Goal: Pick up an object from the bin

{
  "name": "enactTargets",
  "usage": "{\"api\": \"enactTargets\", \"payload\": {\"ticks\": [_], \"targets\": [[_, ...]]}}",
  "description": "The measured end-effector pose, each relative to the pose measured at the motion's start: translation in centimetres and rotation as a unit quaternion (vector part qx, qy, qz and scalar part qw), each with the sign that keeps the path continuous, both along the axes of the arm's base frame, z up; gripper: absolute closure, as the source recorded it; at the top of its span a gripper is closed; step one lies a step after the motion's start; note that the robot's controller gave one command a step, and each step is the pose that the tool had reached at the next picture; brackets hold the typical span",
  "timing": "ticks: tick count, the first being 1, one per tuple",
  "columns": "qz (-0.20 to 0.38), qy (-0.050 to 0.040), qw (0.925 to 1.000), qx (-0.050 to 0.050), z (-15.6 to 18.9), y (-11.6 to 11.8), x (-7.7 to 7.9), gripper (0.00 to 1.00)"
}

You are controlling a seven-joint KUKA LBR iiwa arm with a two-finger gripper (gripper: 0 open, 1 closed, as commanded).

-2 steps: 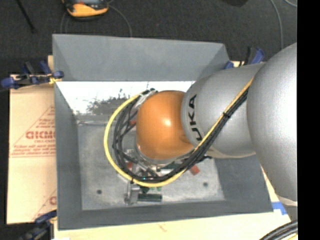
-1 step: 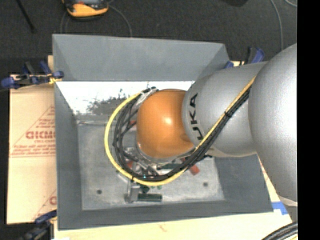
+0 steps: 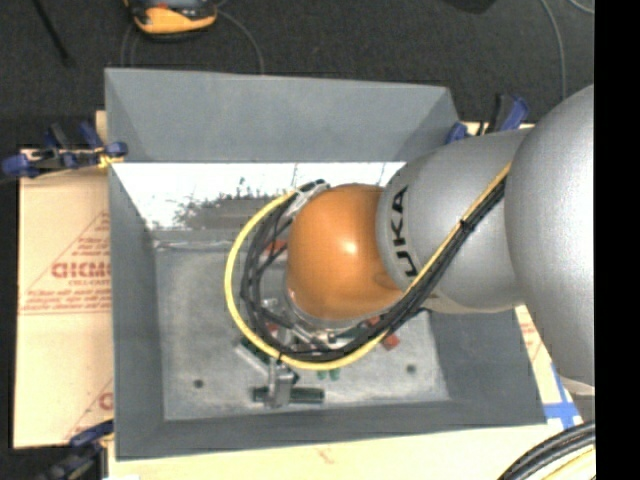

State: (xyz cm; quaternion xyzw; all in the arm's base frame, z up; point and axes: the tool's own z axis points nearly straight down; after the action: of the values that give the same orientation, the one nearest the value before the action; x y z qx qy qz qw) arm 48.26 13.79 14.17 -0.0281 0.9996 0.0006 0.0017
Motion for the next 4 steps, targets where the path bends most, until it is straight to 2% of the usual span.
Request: {"api": "enactTargets", "payload": {"ticks": [1,2,4], "targets": [[-0.027,-0.0019,0.9996,0.0,-4.7,-4.1,1.0,0.0],[-0.12,0.001,0.9928,0.001,-6.8,-6.3,1.1,1.0],[-0.121,0.0014,0.9927,0.001,-6.8,-6.3,1.1,1.0]]}}
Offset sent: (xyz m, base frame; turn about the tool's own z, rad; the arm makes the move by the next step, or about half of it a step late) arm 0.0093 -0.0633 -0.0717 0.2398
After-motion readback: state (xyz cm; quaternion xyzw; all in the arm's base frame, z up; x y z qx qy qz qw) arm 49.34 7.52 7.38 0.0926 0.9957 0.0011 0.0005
